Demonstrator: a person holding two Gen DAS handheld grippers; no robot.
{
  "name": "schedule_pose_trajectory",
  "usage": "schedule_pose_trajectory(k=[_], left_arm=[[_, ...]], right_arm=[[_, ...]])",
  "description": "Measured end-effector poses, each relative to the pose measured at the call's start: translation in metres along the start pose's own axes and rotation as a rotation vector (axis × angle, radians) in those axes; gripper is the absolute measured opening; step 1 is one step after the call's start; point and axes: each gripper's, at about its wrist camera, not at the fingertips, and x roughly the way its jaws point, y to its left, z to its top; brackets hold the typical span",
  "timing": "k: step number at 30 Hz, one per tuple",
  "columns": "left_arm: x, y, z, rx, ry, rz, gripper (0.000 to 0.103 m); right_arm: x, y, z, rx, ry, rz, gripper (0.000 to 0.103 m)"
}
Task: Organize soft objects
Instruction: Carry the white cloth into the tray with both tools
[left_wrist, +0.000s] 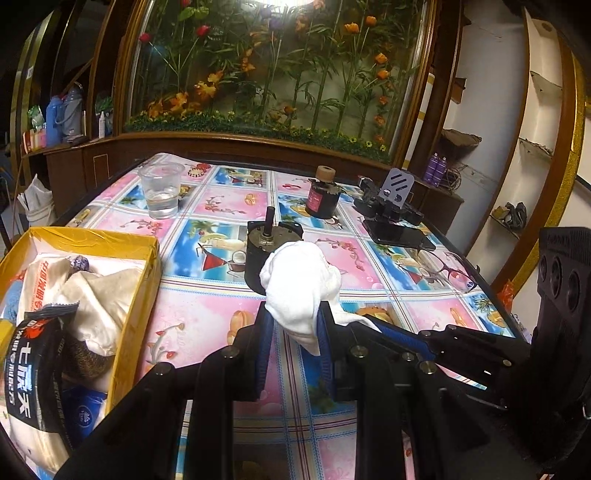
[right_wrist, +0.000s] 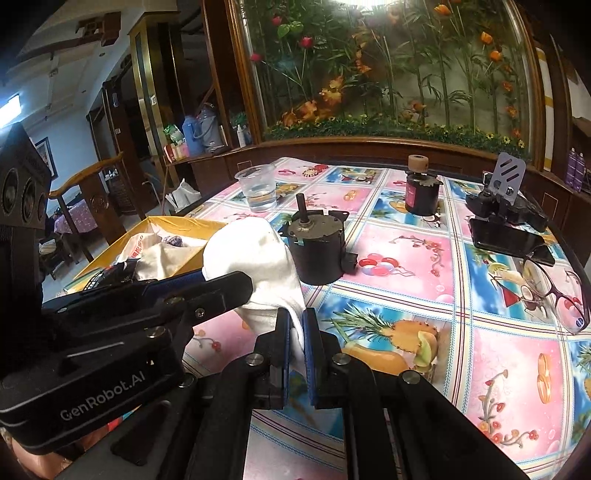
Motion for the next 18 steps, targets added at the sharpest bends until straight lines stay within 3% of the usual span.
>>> schedule_pose_trajectory(k=[18], left_arm=[[-0.031,0.008,-0.004,-0.01,-0.101,0.059,0.023]], right_arm=[[-0.01,0.024,0.001,-0.017,-0.079,0.017,0.008]])
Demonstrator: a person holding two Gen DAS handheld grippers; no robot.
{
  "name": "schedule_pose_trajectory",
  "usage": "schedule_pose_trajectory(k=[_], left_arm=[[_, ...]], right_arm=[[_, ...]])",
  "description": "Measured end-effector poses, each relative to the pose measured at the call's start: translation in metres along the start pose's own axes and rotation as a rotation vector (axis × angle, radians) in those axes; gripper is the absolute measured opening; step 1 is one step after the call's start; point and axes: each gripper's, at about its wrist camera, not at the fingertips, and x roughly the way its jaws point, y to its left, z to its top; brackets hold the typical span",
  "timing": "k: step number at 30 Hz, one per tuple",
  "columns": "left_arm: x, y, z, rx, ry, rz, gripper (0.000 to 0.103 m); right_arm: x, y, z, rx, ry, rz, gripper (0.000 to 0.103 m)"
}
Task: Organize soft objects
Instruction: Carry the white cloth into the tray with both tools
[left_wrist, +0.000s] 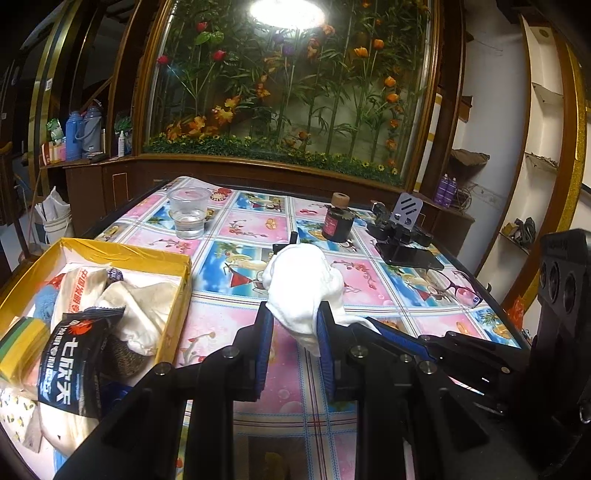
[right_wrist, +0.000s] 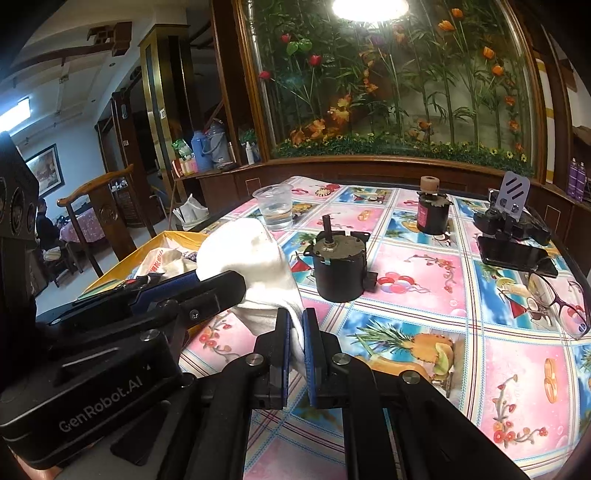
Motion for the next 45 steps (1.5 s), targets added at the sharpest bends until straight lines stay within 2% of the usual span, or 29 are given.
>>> schedule_pose_trajectory(k=[9,15,26,33,34,36,40,41,42,44,45], left_arm=[[-0.031,0.024,-0.009,-0.03,-0.05,0.048,0.023],[-0.061,0.06,-0.014,-0.075,-0.069,0.107,0.023],[-0.085,0.145,-0.029,-0.222,-0.026,0.191,0.023],[-0.08,0.175,-0.031,-0.269,-0.005,0.234,0.023],[-0.079,0.179,-0.03,-0.274,-0.002,0.243,0.024],[-0.078,0.19,-0.03,-0.304,0.01,0.252,0.033],[-0.075,0.209,-0.032,-0.381,0.038,0.2,0.043],[-0.074,0.21,-0.032,-0.388,0.036,0.192,0.048],[-0.075,0.21,-0.032,-0.388,0.034,0.185,0.053],[-0.077,0.207,-0.032,-0.376,0.022,0.19,0.057],[-0.077,0.205,-0.031,-0.366,0.017,0.195,0.058]], right_arm=[[-0.001,0.033,0.0,-0.07,-0.043,0.025,0.008],[0.008,0.075,0.0,-0.102,-0.04,0.12,0.008],[0.039,0.154,-0.005,-0.175,0.041,0.275,0.008],[0.07,0.192,-0.004,-0.198,0.096,0.274,0.008],[0.074,0.194,-0.003,-0.191,0.103,0.28,0.008],[0.085,0.197,-0.001,-0.172,0.132,0.296,0.008],[0.099,0.2,-0.003,-0.171,0.185,0.307,0.01],[0.1,0.2,-0.003,-0.169,0.192,0.319,0.01],[0.099,0.198,-0.004,-0.166,0.198,0.333,0.012],[0.096,0.196,-0.003,-0.165,0.192,0.336,0.018],[0.093,0.194,-0.003,-0.163,0.186,0.339,0.026]])
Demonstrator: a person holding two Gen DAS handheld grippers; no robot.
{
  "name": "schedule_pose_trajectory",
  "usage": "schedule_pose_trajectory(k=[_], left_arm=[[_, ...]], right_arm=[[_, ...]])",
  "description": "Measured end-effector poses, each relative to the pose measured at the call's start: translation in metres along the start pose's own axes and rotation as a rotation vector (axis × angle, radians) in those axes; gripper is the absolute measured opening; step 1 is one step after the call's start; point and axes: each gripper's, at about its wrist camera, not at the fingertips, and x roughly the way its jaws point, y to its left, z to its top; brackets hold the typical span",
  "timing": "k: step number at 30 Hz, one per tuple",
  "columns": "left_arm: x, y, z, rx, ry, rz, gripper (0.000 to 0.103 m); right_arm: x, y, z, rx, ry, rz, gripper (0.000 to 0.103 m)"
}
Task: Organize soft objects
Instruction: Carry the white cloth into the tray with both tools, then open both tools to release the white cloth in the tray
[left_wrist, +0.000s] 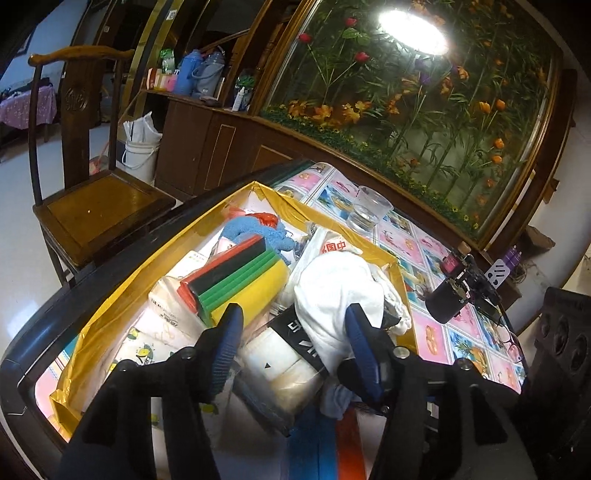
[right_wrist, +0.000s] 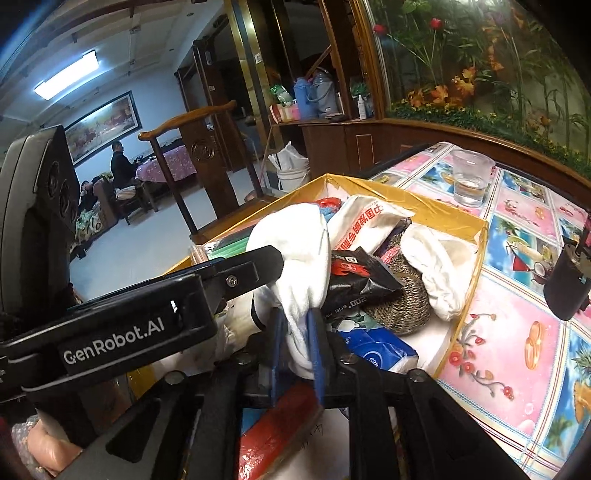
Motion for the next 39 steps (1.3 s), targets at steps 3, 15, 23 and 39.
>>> schedule_pose_trajectory(k=[3,15,23,39], left_arm=[[-0.002,-0.007,-0.001,0.032,-0.013,0.017,0.059],[-0.008,-0.018,-0.004,0.087,-0.05,0.058,0.071],[-0.013,-0.027,-0.007,0.128,-0.09,0.092,0.081],[-0.016,-0.033,-0.01,0.159,-0.126,0.154,0.094]], right_arm=[[-0.008,0.001,-0.002,-0.006,-0.023,0.004,0.038],[-0.038,-0.001,-0.01,-0.037,-0.07,0.002,0.054],[-0.054,-0.011,-0.014,-0.015,-0.081,-0.017,0.059],[-0.079,-0.03,-0.023,0.037,-0.111,-0.078,0.082]])
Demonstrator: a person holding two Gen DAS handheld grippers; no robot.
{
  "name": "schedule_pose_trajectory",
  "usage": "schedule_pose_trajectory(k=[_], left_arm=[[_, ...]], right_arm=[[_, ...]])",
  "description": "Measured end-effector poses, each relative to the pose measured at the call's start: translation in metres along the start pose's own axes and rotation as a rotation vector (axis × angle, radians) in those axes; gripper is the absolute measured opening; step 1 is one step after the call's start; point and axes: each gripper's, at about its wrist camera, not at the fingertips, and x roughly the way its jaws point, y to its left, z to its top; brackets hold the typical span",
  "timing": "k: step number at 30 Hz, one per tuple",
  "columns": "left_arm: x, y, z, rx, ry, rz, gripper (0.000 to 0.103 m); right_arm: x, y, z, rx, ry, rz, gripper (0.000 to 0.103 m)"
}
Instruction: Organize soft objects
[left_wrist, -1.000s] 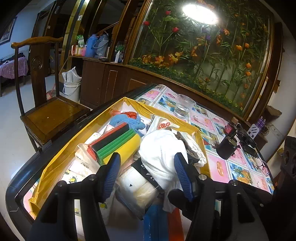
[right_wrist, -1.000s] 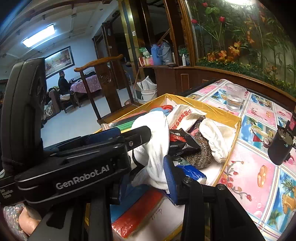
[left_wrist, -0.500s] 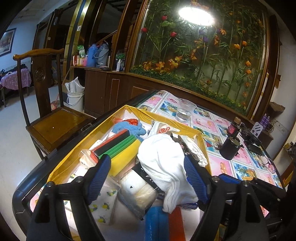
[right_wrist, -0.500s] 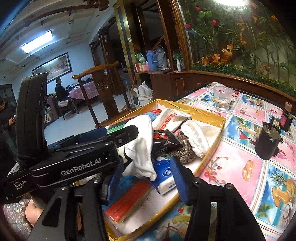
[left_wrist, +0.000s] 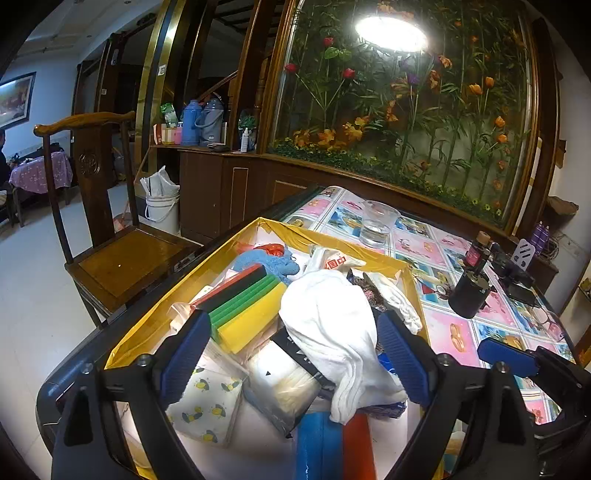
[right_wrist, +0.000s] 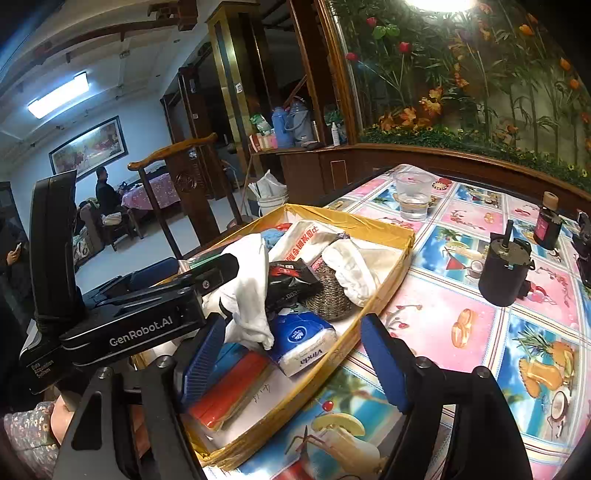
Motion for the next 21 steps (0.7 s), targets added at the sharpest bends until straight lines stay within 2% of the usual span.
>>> schedule_pose_trajectory(k=[12,21], left_arm=[[-0.003,-0.002,-0.001,0.024,0.001,0.052,0.099],[-0.011,-0.005,-0.005,0.045,-0.006,0.111,0.103]], right_arm=[[-0.009,-0.017,-0.001,0.05,-0.006,-0.066,0.093],[-0.014,-0.031,-0.002,0.098,-0.001,-0.11,0.094]])
